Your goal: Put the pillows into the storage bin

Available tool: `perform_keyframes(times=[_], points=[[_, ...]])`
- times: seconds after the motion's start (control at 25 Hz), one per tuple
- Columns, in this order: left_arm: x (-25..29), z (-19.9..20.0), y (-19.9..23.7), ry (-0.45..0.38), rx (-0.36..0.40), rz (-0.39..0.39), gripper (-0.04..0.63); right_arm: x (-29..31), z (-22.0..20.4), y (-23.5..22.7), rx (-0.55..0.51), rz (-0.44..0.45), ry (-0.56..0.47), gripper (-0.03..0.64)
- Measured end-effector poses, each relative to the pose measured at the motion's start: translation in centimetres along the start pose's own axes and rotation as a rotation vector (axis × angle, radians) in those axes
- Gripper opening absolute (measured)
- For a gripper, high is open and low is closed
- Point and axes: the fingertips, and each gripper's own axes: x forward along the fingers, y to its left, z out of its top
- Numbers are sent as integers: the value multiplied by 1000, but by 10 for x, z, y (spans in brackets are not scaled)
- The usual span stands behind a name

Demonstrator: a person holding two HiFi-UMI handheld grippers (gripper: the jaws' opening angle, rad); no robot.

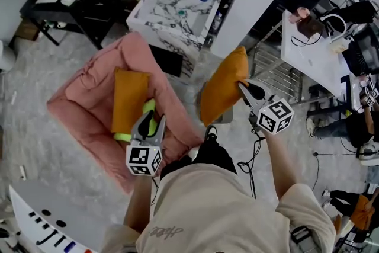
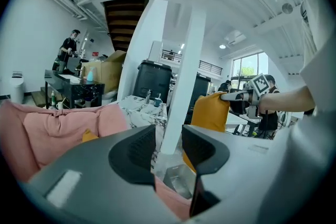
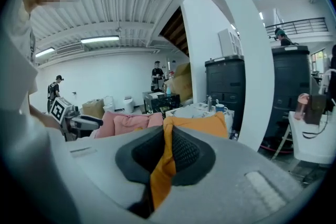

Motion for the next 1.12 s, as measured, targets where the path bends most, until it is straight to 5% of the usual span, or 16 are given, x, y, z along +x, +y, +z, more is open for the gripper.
perform_keyframes(times=[0.4, 1.12], points=[[46, 0, -53, 102, 17, 11, 161, -32, -71, -79, 128, -29, 77, 20], [171, 9, -122, 207, -12, 80, 161, 43, -255, -169, 172, 99, 290, 20]])
